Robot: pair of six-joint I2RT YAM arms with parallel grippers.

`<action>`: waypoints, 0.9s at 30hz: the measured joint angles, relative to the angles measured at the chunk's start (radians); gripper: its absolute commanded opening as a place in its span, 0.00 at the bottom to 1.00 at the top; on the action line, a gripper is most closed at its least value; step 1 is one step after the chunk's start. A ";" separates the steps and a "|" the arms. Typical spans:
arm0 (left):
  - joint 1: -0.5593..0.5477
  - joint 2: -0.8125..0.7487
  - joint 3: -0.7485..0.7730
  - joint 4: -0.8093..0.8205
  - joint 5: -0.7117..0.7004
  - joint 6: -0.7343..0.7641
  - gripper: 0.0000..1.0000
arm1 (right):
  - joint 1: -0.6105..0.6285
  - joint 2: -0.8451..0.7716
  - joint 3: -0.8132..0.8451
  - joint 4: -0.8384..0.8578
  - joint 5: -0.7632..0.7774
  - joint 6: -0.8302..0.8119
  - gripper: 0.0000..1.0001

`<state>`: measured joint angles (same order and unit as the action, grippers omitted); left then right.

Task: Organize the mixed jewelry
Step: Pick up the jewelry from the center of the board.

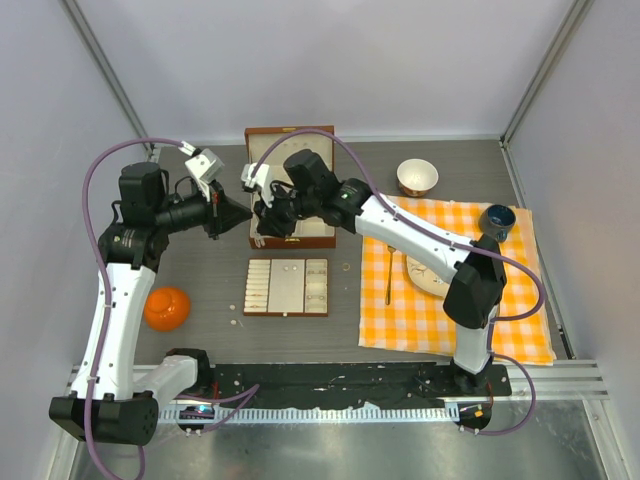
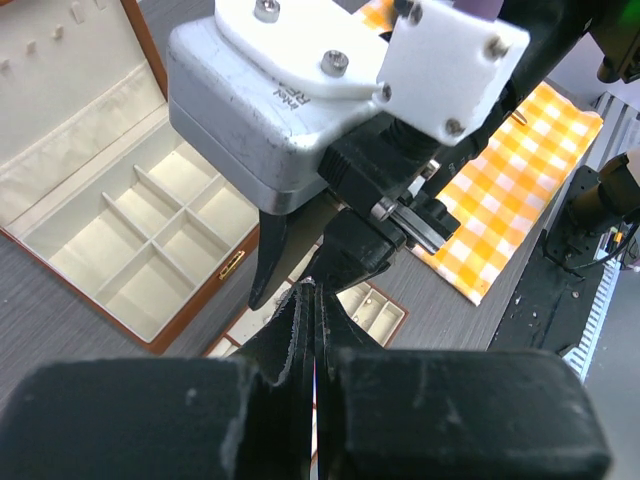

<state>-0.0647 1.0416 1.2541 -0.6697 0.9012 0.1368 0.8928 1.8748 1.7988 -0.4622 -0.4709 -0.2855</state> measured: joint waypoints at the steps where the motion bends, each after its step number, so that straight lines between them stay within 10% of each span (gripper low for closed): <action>1: 0.000 0.000 0.000 0.000 0.000 0.000 0.00 | 0.001 0.000 -0.003 0.000 0.001 0.000 0.25; 27: 0.000 -0.009 0.000 0.000 0.000 -0.001 0.00 | 0.003 0.000 -0.026 0.006 0.021 -0.009 0.03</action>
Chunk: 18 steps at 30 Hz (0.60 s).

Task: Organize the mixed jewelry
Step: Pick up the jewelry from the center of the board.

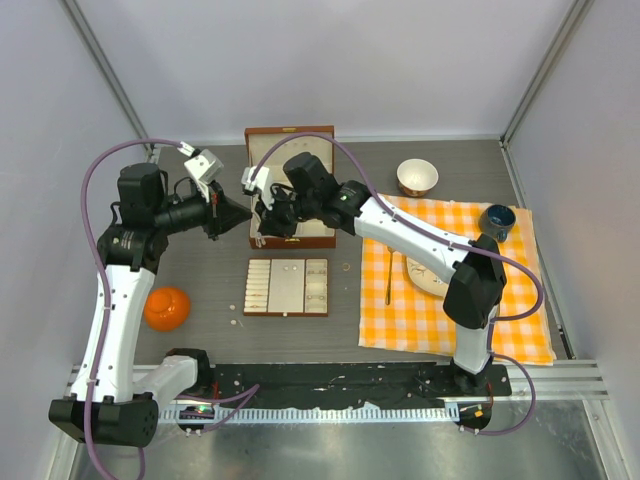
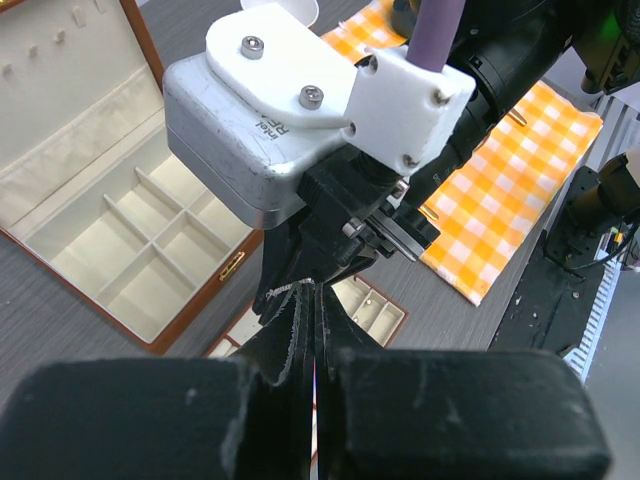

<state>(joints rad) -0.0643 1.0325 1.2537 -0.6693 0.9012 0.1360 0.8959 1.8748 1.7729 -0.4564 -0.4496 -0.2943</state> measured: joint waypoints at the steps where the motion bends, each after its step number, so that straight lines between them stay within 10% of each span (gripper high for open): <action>1: 0.000 0.000 -0.001 0.000 0.000 0.000 0.00 | 0.000 0.000 0.000 0.000 0.000 0.000 0.02; 18: 0.000 -0.002 -0.032 0.002 -0.008 0.003 0.00 | 0.000 -0.001 -0.003 0.000 0.059 -0.023 0.01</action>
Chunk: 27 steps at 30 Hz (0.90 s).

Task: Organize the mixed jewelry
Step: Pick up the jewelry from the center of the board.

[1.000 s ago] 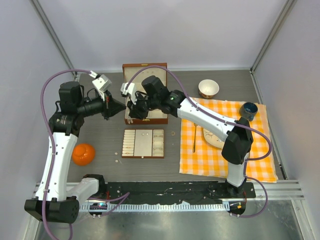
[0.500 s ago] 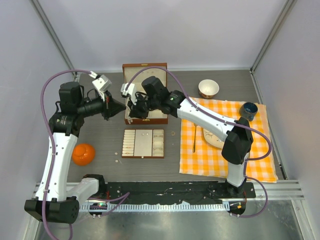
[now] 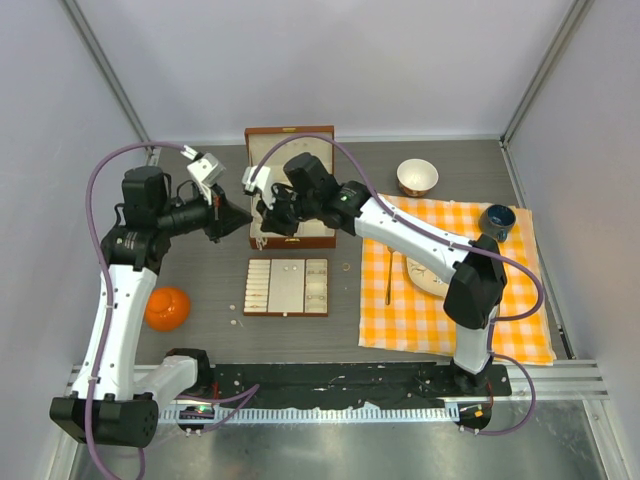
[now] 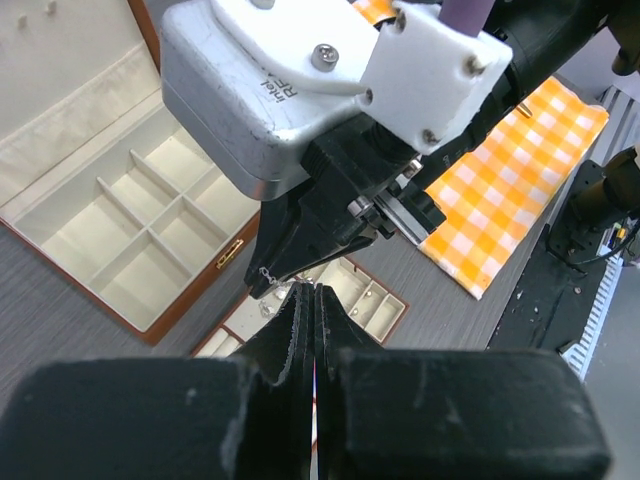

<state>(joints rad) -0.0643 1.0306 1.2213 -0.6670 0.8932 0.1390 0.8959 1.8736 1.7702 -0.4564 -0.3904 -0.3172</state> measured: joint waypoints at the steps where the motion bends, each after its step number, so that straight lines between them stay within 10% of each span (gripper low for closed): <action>1: 0.000 0.000 -0.004 0.000 -0.004 0.000 0.00 | 0.000 -0.002 -0.004 0.000 0.009 -0.003 0.01; 27: -0.017 0.066 -0.065 0.116 -0.119 0.023 0.00 | -0.046 -0.087 -0.047 -0.033 0.150 -0.069 0.01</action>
<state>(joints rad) -0.0814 1.0962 1.1564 -0.5510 0.7746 0.1616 0.8501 1.7866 1.7237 -0.4896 -0.2401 -0.3866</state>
